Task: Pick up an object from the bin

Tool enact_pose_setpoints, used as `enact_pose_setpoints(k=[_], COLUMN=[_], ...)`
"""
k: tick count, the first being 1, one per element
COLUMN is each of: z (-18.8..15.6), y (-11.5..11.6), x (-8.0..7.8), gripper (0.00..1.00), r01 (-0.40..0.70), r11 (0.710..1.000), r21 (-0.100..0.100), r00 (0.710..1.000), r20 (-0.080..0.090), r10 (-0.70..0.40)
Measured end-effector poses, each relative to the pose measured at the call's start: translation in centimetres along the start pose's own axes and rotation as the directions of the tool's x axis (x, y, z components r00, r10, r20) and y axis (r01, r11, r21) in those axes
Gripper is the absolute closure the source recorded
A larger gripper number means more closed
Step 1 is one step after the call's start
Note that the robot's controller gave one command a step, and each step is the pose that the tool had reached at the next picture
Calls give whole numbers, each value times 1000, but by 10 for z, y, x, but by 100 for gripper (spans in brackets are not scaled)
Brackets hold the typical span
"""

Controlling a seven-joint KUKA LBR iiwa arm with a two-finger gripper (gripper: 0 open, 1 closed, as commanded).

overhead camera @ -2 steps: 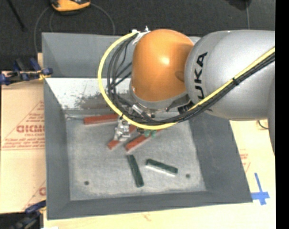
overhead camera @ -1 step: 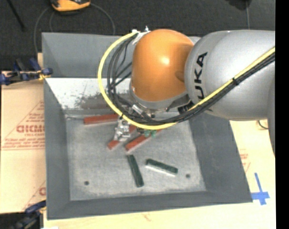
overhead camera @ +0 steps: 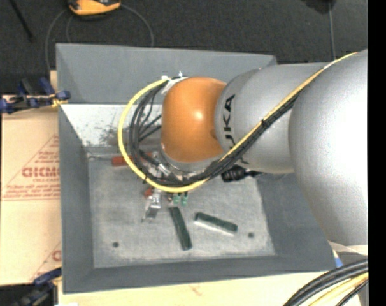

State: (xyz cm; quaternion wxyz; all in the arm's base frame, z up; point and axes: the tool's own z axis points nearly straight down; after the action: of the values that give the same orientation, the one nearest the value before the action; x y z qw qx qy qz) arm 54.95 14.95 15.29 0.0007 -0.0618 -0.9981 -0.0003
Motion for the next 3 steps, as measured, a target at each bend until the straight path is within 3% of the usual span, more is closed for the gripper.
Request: enact_pose_setpoints(k=[1, 2, 3], z=[-2, 69, 69], y=[0, -77, -77], x=[-1, -74, -74], gripper=[0, 100, 100], r01=[-1, 77, 76], r11=[1000, 997, 997], r21=[-1, -9, -9], r00=[1000, 996, 996], r20=[4, 37, 37], r10=[1, -76, -76])
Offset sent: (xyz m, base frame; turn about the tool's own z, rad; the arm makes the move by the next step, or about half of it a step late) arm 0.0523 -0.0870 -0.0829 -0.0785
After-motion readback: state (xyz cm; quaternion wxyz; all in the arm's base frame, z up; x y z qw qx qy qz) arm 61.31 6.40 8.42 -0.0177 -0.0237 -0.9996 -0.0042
